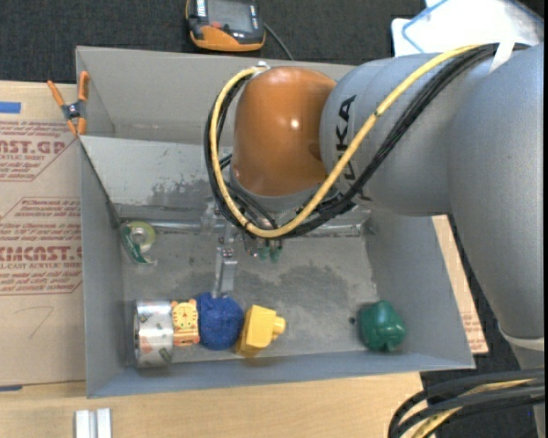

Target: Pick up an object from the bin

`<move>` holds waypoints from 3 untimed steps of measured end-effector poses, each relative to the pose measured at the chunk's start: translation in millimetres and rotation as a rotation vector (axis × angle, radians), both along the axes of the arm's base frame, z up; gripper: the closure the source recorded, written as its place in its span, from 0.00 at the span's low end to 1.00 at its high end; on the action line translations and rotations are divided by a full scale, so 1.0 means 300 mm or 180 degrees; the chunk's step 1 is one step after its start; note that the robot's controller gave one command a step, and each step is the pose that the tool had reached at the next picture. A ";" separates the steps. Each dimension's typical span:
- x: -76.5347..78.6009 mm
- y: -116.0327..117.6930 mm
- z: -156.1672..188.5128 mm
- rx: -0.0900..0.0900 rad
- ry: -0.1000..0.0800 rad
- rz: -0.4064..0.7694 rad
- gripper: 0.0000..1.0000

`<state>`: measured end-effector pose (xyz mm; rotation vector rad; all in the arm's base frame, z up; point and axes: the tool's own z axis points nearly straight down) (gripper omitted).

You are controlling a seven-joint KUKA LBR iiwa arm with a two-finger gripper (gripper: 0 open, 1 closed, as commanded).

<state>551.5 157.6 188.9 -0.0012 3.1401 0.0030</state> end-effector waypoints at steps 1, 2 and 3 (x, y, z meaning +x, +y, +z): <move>0.000 0.000 0.000 0.0000 0.0000 0.0000 0.00; -0.012 0.012 -0.130 0.0004 0.0008 -0.0080 0.00; -0.035 -0.015 -0.167 0.0008 -0.0016 -0.0085 0.00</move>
Offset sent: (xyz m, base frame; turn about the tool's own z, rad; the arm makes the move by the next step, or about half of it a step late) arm -0.0027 0.0028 -0.0368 0.0260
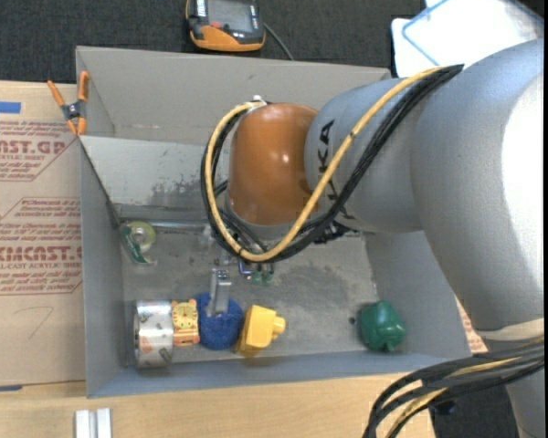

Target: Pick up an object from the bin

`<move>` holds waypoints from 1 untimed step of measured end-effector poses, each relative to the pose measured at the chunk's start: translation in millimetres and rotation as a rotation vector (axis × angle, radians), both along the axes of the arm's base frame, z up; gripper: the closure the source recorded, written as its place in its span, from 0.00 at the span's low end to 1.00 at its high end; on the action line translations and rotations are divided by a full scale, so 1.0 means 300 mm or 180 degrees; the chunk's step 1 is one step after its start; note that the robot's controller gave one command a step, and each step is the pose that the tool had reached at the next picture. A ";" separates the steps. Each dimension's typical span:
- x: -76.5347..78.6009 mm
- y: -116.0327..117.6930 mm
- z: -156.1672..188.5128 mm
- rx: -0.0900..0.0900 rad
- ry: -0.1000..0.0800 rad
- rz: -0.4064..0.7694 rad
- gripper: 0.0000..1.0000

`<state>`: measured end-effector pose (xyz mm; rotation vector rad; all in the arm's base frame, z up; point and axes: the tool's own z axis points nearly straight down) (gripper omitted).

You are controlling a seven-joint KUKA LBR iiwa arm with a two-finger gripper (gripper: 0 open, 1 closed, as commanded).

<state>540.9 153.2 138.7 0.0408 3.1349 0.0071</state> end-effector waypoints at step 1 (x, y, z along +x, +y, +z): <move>-0.008 -0.044 0.027 0.0002 0.0004 -0.0025 0.00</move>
Offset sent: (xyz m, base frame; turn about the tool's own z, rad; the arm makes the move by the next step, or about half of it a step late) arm -0.0109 -0.0145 -0.0521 0.0296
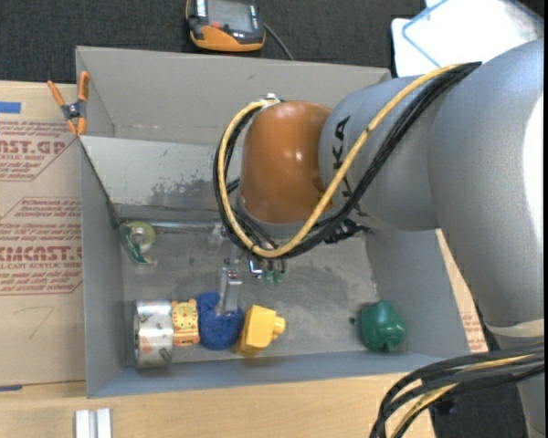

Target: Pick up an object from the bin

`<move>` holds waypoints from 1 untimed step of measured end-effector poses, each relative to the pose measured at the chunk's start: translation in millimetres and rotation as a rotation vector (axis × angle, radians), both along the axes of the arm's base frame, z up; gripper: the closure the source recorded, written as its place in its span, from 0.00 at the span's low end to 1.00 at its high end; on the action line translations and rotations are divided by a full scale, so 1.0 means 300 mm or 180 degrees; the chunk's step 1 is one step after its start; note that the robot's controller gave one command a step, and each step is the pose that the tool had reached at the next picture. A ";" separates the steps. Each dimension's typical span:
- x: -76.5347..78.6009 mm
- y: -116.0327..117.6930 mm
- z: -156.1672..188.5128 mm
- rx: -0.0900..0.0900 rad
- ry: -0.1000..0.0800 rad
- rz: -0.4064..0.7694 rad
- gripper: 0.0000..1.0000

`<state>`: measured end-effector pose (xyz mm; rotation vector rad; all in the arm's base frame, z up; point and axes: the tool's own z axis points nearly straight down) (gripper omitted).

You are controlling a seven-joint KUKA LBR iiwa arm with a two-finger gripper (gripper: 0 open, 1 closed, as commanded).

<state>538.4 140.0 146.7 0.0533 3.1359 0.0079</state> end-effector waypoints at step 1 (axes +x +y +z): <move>-0.035 -0.002 -0.208 0.0002 0.0010 -0.0066 0.00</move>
Offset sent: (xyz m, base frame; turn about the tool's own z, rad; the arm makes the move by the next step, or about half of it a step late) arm -0.0469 0.0133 -0.0701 0.0293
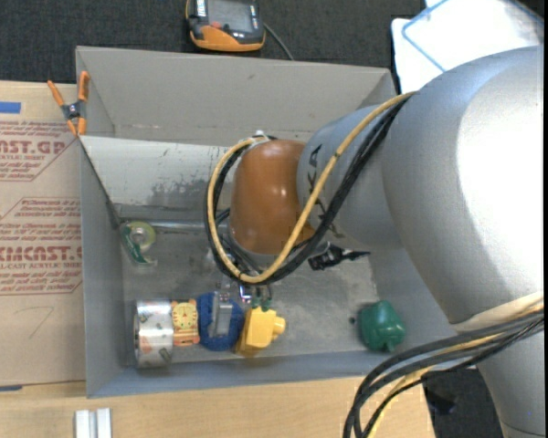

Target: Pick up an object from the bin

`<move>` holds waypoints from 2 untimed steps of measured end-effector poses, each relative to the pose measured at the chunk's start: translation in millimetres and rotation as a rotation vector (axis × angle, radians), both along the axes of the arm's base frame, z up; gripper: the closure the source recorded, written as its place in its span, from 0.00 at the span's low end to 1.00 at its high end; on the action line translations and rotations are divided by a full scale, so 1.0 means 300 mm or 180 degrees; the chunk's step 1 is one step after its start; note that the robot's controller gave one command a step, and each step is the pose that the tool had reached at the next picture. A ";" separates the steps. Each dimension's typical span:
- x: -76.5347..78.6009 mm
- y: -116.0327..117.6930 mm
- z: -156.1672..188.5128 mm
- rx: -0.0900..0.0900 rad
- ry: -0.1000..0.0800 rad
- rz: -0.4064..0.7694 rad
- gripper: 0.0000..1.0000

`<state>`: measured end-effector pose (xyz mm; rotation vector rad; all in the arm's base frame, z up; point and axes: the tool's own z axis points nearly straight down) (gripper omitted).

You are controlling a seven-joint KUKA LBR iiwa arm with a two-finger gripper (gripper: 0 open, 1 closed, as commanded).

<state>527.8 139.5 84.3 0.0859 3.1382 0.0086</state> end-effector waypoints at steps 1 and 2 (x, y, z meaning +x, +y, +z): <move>-0.122 0.049 -0.023 0.0011 -0.0033 -0.0024 1.00; -0.122 0.049 -0.022 0.0012 -0.0034 -0.0024 1.00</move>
Offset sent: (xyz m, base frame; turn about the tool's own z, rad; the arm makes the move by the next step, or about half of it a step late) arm 0.0000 0.0000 0.0000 0.0000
